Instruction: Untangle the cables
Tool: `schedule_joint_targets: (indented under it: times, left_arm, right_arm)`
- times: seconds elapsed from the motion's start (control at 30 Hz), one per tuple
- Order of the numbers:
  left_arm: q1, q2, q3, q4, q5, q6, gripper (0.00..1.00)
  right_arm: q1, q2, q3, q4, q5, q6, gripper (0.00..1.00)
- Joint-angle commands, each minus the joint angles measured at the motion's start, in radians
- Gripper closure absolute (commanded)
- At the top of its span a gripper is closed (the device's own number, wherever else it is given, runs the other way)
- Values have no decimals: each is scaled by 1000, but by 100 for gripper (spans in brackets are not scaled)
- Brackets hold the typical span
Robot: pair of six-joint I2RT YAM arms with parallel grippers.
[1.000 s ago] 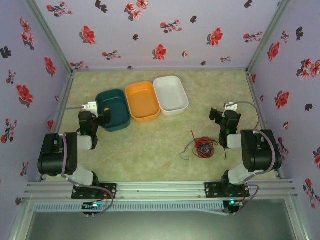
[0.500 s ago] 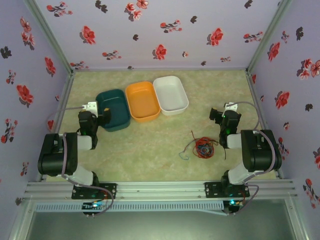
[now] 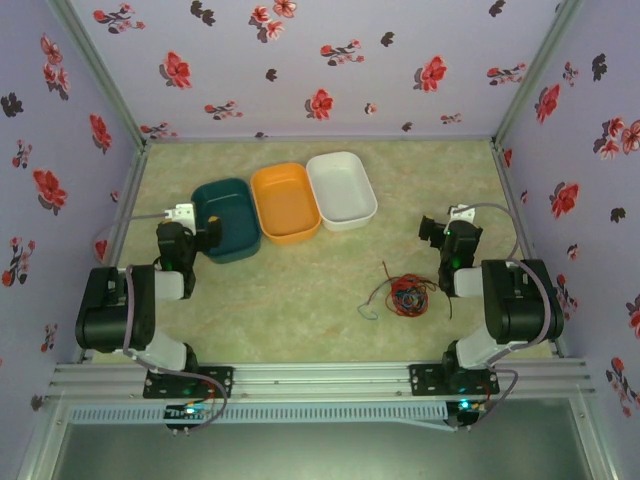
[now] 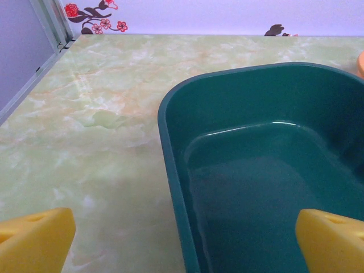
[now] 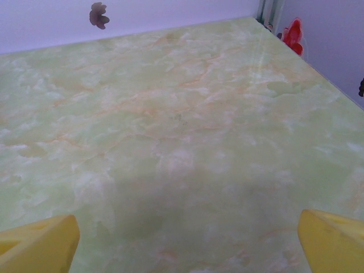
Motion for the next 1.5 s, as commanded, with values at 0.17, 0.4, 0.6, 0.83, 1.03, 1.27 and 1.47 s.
schedule_joint_targets:
  times: [0.17, 0.4, 0.6, 0.83, 1.03, 1.27, 1.47]
  left_arm:
    - [-5, 8, 8, 3, -15, 20, 0]
    - [-5, -82, -54, 46, -24, 15, 0]
    - [-6, -274, -85, -41, -70, -4, 0]
    - [-14, -546, -59, -312, -104, -107, 0]
    - [-127, -652, 36, -534, -79, -229, 0]
    - [-435, -565, 119, -604, -71, -344, 0]
    - [-691, -359, 208, -554, -89, -369, 0]
  right_arm:
    - [3, 0, 2, 24, 14, 0, 1]
    - [3, -70, -5, -20, 44, 8, 1]
    - [6, -231, -13, -140, 104, 31, 1]
    - [18, -541, 81, -621, 191, 166, 1]
    - [46, -754, 226, -1145, 209, 354, 1]
    - [134, -828, 362, -1637, 237, 537, 1]
    - [243, -818, 366, -1791, 158, 696, 11]
